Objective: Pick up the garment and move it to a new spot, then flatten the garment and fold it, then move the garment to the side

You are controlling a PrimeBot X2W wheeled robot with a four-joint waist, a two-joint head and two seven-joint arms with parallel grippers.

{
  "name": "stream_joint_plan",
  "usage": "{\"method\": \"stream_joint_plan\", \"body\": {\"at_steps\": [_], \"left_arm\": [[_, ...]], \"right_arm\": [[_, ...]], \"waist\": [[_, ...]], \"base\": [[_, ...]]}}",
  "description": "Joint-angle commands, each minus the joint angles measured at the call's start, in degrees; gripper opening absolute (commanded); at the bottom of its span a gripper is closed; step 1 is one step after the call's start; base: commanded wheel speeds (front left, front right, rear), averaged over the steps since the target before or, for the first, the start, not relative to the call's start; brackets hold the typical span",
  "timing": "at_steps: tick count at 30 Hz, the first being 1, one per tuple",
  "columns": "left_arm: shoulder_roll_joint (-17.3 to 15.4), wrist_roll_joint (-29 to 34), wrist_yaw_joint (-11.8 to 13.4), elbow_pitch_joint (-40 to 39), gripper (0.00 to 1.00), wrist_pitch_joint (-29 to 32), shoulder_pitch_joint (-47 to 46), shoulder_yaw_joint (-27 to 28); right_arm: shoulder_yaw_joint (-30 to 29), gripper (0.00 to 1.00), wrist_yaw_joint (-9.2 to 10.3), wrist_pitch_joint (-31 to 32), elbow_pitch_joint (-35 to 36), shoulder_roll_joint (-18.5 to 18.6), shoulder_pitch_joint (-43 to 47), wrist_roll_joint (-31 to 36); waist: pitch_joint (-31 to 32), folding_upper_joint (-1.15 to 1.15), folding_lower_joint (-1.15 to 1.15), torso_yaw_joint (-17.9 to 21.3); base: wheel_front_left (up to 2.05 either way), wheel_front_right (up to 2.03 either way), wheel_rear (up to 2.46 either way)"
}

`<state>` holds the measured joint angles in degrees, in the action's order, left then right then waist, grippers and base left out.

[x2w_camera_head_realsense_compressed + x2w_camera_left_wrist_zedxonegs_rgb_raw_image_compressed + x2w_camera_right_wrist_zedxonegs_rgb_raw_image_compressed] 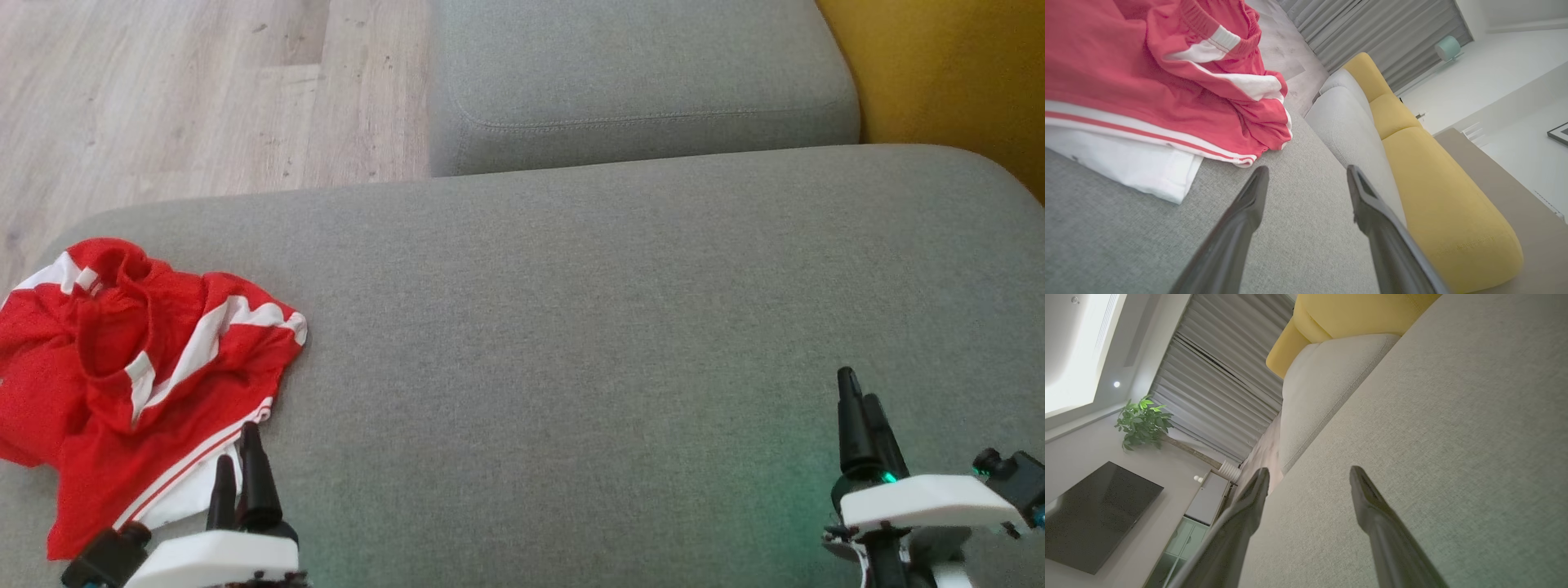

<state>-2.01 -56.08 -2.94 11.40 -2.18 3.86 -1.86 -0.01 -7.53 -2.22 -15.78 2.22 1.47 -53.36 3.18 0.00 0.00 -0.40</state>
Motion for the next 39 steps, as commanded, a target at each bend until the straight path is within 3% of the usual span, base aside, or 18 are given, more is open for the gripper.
{"method": "stream_joint_plan", "body": {"at_steps": [1, 39], "left_arm": [[-0.5, 1.5, 0.1, -2.3, 1.0, -0.7, -1.4, 0.5], [-0.7, 29.6, 2.0, -5.2, 1.0, -7.2, 1.7, -3.0]], "right_arm": [[0.9, 1.0, 0.02, -0.8, 2.3, 0.4, -1.4, 1.5], [3.3, 1.0, 0.03, -7.2, 1.4, 0.5, 0.4, 28.8]], "waist": [[0.0, 0.0, 0.0, 0.0], [2.7, 0.0, 0.0, -0.4]], "base": [[0.0, 0.0, 0.0], [0.0, 0.0, 0.0]]}}
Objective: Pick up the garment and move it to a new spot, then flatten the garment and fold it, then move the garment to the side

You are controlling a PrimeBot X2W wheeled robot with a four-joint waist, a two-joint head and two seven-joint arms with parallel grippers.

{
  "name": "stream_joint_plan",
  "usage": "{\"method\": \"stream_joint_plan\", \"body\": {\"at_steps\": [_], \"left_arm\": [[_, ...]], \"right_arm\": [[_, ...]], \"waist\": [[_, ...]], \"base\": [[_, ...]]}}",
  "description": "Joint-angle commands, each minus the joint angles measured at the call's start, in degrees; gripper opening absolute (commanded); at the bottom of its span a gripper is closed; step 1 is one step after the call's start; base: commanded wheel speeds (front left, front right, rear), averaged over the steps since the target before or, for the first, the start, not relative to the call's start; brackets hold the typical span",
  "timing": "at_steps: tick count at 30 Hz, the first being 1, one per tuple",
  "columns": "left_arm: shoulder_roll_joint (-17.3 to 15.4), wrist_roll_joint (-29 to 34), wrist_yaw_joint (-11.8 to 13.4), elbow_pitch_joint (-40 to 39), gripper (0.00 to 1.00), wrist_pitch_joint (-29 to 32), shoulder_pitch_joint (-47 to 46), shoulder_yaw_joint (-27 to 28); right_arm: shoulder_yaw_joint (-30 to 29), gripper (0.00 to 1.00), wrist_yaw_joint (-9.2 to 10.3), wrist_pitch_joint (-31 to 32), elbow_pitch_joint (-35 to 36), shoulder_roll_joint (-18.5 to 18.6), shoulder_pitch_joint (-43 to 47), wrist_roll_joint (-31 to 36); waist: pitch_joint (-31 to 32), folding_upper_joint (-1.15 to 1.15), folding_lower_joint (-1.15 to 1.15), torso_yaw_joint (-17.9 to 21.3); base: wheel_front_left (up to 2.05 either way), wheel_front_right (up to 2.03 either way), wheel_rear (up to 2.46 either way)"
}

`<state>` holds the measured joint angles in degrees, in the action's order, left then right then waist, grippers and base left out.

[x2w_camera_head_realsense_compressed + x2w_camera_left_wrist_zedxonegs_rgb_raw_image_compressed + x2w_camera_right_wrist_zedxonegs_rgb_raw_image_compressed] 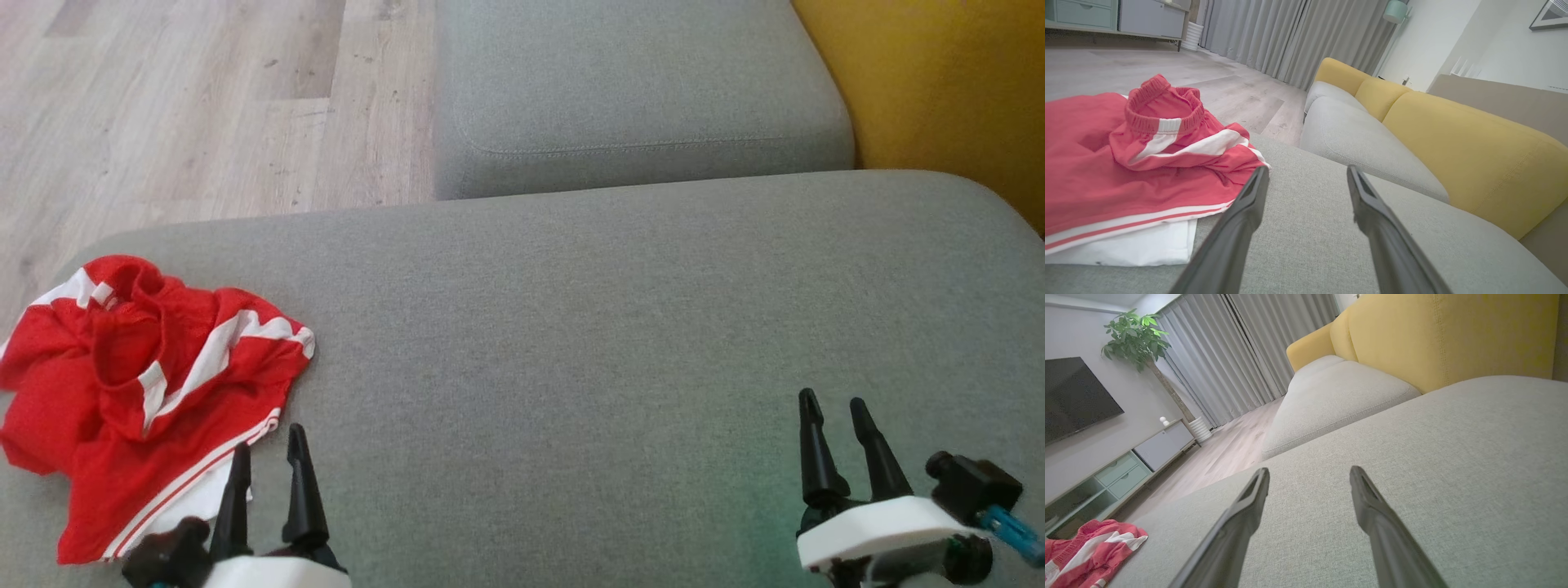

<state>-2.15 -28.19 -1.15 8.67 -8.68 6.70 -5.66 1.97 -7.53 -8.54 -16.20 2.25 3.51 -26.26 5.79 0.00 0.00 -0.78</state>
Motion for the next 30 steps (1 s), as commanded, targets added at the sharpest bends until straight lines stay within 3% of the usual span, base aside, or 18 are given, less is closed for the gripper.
{"method": "stream_joint_plan", "body": {"at_steps": [1, 30], "left_arm": [[-0.6, 2.4, 0.2, -2.5, 1.0, -0.9, -1.0, 0.7], [-0.7, 23.0, 2.2, -3.0, 1.0, -5.8, 1.5, -2.0]], "right_arm": [[1.4, 1.0, 0.03, -1.0, 1.9, 0.5, -1.6, 2.5], [4.5, 1.0, 0.04, -5.9, 1.8, 0.6, 0.2, 24.7]], "waist": [[0.1, 0.0, 0.0, -0.1], [2.5, 0.0, 0.0, -0.8]], "base": [[0.0, 0.0, 0.0], [0.0, 0.0, 0.0]]}}
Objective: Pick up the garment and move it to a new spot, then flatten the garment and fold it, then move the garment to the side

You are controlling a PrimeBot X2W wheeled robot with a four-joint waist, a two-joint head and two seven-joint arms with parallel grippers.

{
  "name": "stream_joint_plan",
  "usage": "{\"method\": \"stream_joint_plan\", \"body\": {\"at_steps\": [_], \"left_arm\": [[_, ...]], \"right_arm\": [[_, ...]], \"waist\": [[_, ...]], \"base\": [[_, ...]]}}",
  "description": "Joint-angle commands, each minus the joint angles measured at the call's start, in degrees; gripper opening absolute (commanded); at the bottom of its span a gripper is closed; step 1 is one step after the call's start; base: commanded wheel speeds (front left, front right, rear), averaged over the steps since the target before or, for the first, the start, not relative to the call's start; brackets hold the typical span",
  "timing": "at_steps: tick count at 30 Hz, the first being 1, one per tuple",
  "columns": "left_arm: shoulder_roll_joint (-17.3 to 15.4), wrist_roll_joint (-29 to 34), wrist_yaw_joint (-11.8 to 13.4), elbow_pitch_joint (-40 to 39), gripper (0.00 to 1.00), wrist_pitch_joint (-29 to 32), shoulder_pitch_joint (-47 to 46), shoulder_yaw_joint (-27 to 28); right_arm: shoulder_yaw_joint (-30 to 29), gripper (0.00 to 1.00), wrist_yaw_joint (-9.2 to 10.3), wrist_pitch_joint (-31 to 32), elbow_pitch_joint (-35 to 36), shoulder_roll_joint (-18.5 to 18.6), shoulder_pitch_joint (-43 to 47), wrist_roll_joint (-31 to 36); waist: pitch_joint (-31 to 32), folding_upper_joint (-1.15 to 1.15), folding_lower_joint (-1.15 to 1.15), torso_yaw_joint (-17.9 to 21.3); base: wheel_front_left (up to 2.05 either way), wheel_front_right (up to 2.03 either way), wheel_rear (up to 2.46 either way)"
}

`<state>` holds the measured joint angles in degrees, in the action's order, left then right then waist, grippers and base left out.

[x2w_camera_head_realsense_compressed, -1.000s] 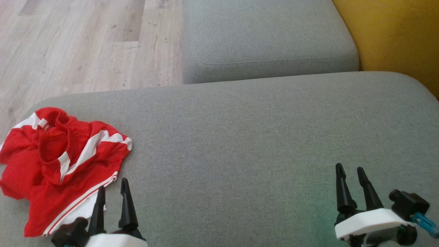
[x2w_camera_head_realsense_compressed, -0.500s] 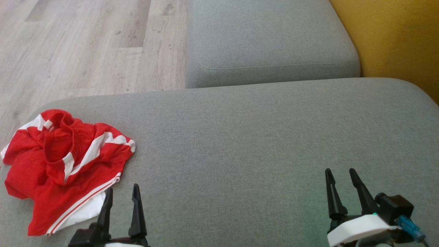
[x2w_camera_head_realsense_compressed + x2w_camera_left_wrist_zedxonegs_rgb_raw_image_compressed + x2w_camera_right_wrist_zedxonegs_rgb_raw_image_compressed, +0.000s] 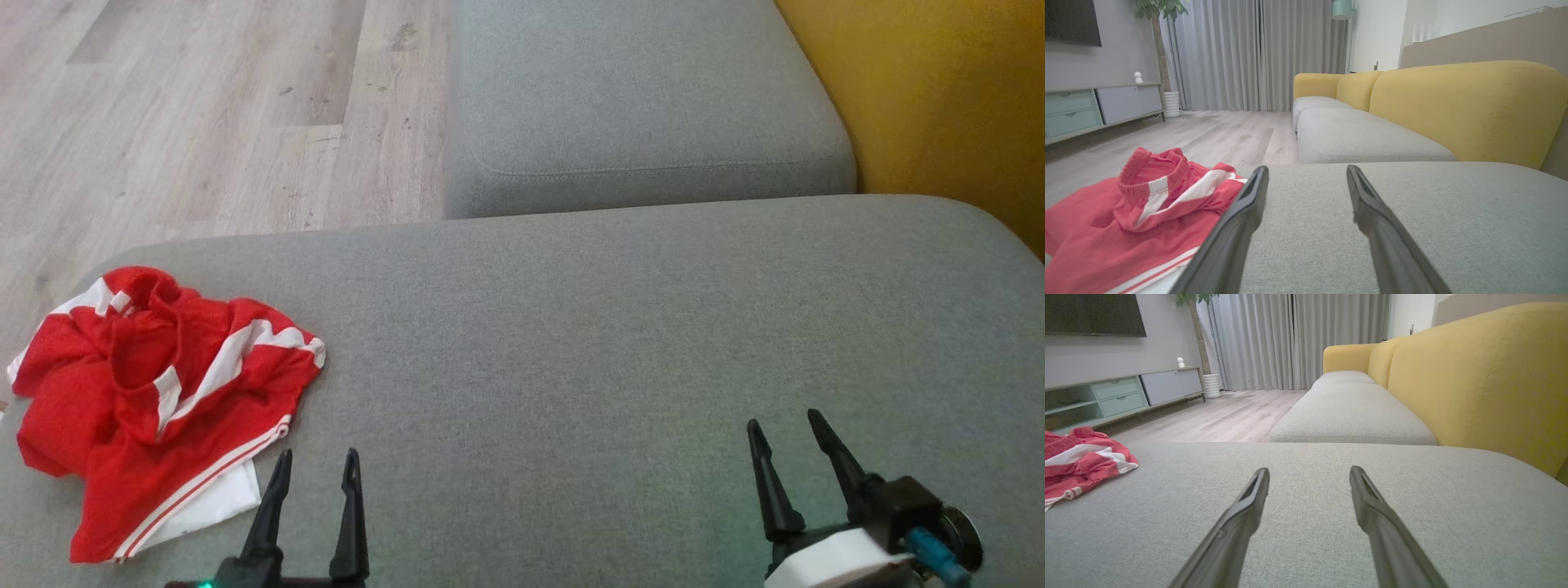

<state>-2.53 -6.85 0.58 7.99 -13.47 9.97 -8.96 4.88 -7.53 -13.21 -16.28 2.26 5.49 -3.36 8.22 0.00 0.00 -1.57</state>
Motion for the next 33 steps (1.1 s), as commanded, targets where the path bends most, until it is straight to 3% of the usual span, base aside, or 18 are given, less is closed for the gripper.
{"method": "stream_joint_plan", "body": {"at_steps": [1, 20, 26, 33], "left_arm": [[-0.3, 2.4, 0.5, -2.3, 1.0, -1.2, -1.7, 1.3], [-0.3, 2.9, 0.9, -1.1, 1.0, -1.5, -1.8, 1.3], [-0.3, 2.7, 1.2, -0.8, 1.0, -1.5, -2.2, 1.6], [-0.4, 3.7, 0.9, -0.8, 1.0, -1.5, -2.3, 3.2]], "right_arm": [[1.6, 1.0, 0.04, -1.4, 1.9, 0.6, -1.7, 2.5], [0.9, 1.0, 0.04, -1.8, 1.6, 0.6, -1.3, 3.6], [1.1, 1.0, 0.04, -1.8, 1.6, 0.6, -1.1, 3.4], [2.1, 1.0, 0.04, -1.8, 1.7, 0.6, -1.3, 2.2]], "waist": [[0.1, 0.0, 0.0, -0.1], [0.0, 0.0, 0.0, -1.8], [-0.2, 0.0, 0.0, -6.7], [-0.9, 0.0, 0.0, -16.2]], "base": [[0.0, 0.0, 0.0], [0.0, 0.0, 0.0], [0.0, 0.0, 0.0], [0.0, 0.0, 0.0]]}}
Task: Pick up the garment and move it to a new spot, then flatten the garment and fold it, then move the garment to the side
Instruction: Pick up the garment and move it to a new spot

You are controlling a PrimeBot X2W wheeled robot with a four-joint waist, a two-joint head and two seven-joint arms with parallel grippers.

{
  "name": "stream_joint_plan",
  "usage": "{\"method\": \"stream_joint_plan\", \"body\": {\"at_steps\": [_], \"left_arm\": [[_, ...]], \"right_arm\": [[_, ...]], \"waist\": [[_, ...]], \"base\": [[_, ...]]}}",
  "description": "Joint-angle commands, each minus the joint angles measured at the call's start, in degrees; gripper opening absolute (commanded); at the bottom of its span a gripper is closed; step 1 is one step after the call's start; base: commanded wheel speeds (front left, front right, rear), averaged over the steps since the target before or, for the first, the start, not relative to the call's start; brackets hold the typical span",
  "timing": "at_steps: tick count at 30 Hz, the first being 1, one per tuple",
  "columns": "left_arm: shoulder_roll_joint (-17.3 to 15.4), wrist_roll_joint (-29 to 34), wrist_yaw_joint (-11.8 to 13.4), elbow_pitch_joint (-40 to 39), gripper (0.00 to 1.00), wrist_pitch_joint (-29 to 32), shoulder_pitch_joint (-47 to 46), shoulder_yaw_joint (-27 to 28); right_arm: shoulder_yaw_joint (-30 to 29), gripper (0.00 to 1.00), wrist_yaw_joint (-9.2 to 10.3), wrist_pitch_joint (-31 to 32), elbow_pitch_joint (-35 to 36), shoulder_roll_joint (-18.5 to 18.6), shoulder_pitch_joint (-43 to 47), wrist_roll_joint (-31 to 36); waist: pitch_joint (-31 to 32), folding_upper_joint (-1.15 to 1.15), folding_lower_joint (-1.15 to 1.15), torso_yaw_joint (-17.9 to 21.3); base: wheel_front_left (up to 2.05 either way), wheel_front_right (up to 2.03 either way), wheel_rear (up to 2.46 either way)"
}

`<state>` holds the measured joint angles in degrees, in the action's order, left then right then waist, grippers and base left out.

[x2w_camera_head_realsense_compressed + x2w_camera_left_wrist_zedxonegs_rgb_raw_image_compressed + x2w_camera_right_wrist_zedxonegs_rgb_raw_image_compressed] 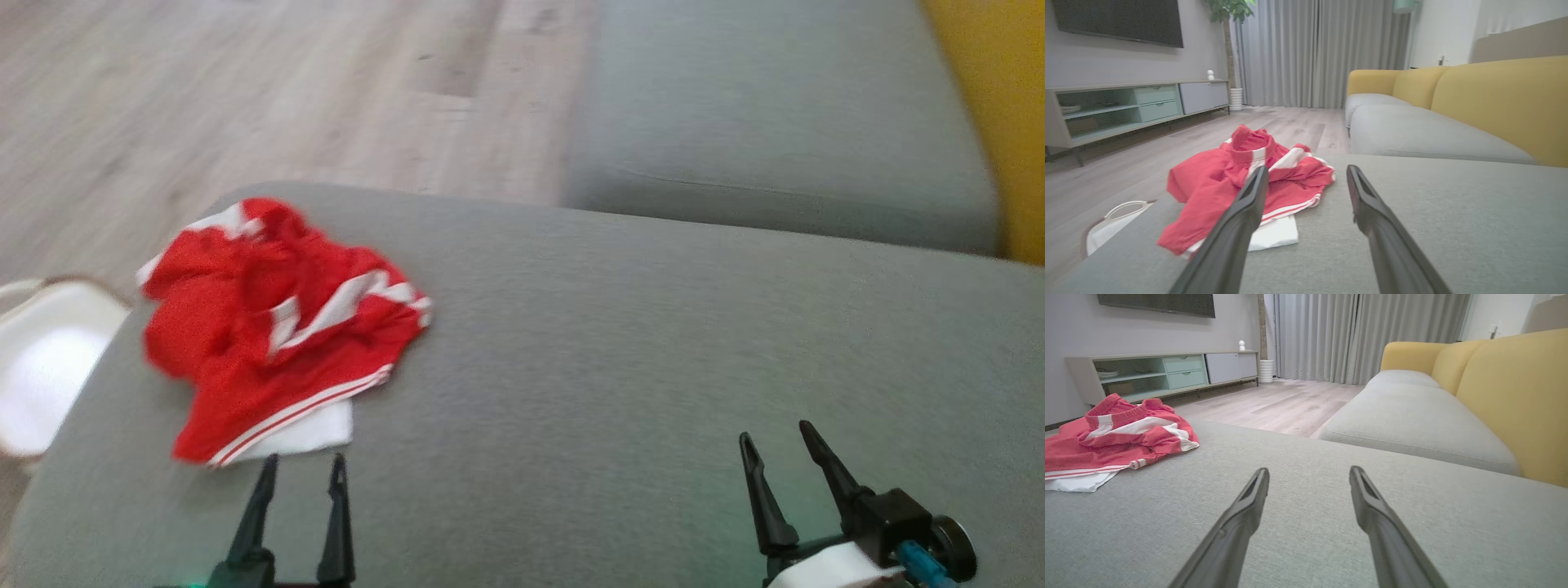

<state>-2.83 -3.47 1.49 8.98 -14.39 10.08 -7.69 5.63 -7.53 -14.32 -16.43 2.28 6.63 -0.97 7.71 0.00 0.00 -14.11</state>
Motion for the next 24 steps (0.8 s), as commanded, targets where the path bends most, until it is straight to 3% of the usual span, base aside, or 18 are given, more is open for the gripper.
{"method": "stream_joint_plan", "body": {"at_steps": [1, 6, 16, 24], "left_arm": [[-0.1, 0.4, 0.0, -1.8, 1.0, -0.6, -2.3, 2.3], [-0.1, 0.7, 0.5, -2.3, 1.0, -0.6, -2.1, 4.3], [-0.1, -0.3, 2.4, -4.8, 1.0, -0.6, -3.0, 6.8], [-3.2, 2.6, 0.3, -9.5, 1.0, -0.6, -12.7, 7.1]], "right_arm": [[1.6, 1.0, 0.04, -0.7, 1.9, 0.6, -2.5, -0.5], [2.5, 1.0, 0.04, -0.7, 2.0, 0.6, -3.5, -1.3], [3.3, 1.0, 0.04, -0.7, 0.9, 0.6, -6.2, 0.1], [-0.2, 1.0, 0.04, -0.7, 2.8, 0.6, -5.8, 5.3]], "waist": [[-0.5, 0.0, 0.0, -5.0], [-1.8, 0.0, 0.0, -10.2], [-5.8, 0.0, 0.0, -13.8], [-11.7, 0.0, 0.0, -15.8]], "base": [[0.0, 0.0, 0.0], [0.0, 0.0, 0.0], [0.0, 0.0, 0.0], [0.0, 0.0, 0.0]]}}
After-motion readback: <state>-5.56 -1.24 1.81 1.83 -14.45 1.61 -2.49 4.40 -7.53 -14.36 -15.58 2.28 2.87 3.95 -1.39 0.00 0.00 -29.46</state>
